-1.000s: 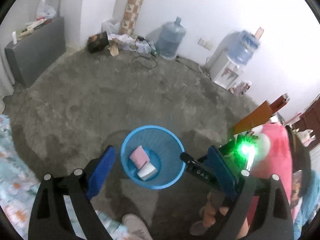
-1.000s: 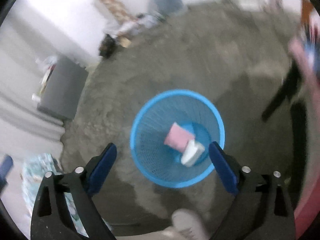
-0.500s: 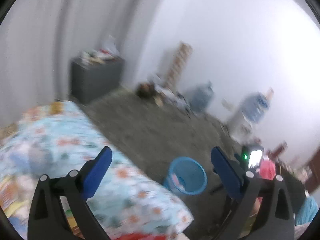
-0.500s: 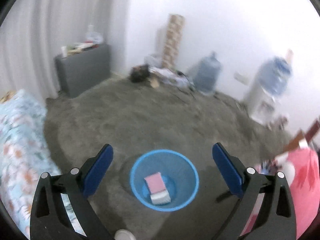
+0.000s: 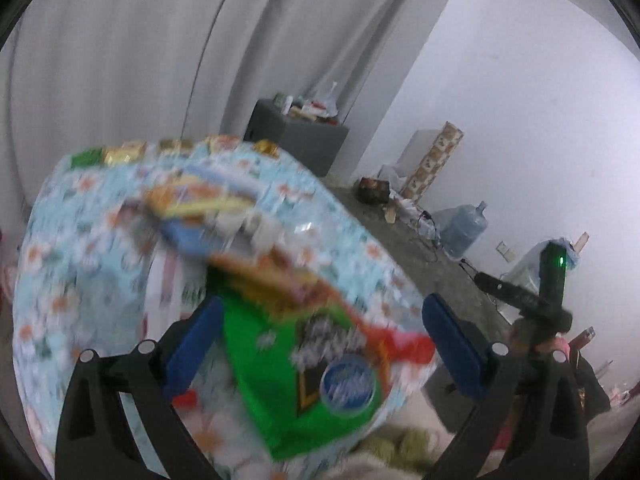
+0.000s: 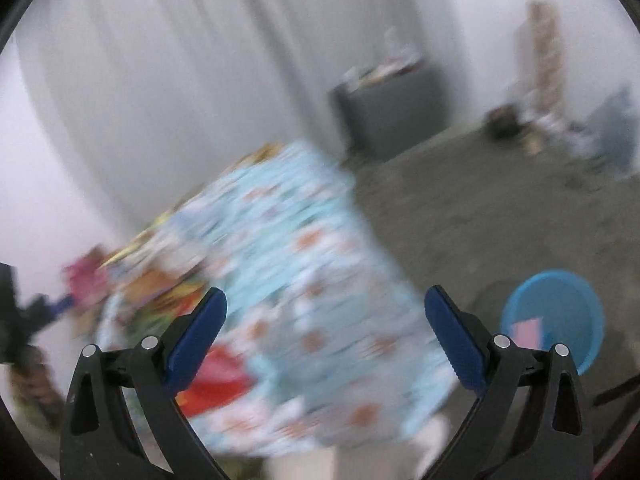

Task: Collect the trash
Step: 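Grasp the green snack bag with the left tool while the right tool grasps the red wrapper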

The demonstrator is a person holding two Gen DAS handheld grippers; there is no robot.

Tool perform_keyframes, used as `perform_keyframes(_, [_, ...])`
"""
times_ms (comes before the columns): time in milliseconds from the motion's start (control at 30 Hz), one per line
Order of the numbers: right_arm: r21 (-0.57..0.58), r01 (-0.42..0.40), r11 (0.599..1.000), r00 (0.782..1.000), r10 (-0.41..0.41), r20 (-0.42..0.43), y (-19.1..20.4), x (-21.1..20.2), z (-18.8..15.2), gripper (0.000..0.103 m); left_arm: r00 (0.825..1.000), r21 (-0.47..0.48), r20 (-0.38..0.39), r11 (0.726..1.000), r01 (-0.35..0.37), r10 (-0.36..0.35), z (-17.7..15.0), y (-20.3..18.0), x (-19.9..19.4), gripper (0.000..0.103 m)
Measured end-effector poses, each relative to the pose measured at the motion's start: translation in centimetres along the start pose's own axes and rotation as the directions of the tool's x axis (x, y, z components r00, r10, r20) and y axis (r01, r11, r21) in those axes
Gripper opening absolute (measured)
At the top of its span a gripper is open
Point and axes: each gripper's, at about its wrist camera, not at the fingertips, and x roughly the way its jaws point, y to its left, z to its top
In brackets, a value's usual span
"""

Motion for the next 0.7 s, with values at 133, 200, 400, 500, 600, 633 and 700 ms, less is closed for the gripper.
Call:
perform_keyframes(133, [0.053,-0.098,0.994,0.982,0.105,-0.155,2.6,1.5,-2.6,0.086,0.999,-0.005,-0.047,1.000,0.015,-0.015,-3.9,0.7,-0.3,0.097])
perform_keyframes(200, [0.098,-0.125,0.987,0.969,0.143,-0.202,3.3,1.7,-3.7,0.080,0.995,-0.032,-0.083,0.998,0.051,-0.054,-5.6,1.1,0.1,0.097])
perform_keyframes(400, [0.257,-0.183,0.949,0.927,0.254,-0.276,3.9,3.9,-5.2,0.068,0.979,-0.178,-0.161,0.980,0.093,-0.122,-8.9,2.9,3.2,0.090])
perform_keyframes(500, [0.311,-0.203,0.929,0.910,0.296,-0.289,4.2,5.2,-5.4,0.064,0.975,-0.221,-0.165,0.969,0.112,-0.150,-8.9,3.5,4.5,0.086])
perform_keyframes(600, [0.345,-0.197,0.918,0.906,0.305,-0.294,4.0,6.2,-5.5,0.060,0.974,-0.261,-0.163,0.959,0.109,-0.155,-9.0,4.3,6.0,0.082])
perform_keyframes(633, [0.360,-0.195,0.913,0.904,0.309,-0.294,3.9,6.5,-5.5,0.058,0.973,-0.282,-0.165,0.953,0.112,-0.163,-9.0,4.6,6.4,0.079])
perform_keyframes(700, [0.400,-0.209,0.893,0.897,0.337,-0.285,3.5,7.1,-5.6,0.056,0.971,-0.321,-0.157,0.939,0.121,-0.179,-9.3,5.2,7.0,0.076])
